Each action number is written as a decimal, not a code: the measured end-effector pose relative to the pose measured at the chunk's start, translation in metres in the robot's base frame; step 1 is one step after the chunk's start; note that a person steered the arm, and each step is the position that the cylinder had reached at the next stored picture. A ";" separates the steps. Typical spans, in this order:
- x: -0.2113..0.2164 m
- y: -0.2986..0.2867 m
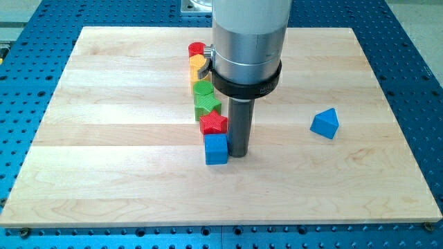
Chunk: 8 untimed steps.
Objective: Push the triangle diagonally to the blue cube
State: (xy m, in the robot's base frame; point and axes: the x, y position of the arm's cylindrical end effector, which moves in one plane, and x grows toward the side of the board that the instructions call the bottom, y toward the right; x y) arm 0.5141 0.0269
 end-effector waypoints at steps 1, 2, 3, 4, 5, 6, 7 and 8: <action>0.003 0.000; 0.046 0.058; 0.032 0.149; 0.014 0.223; -0.034 0.225; -0.048 0.208; -0.038 0.183; -0.032 0.153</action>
State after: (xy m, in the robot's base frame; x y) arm 0.4820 0.1799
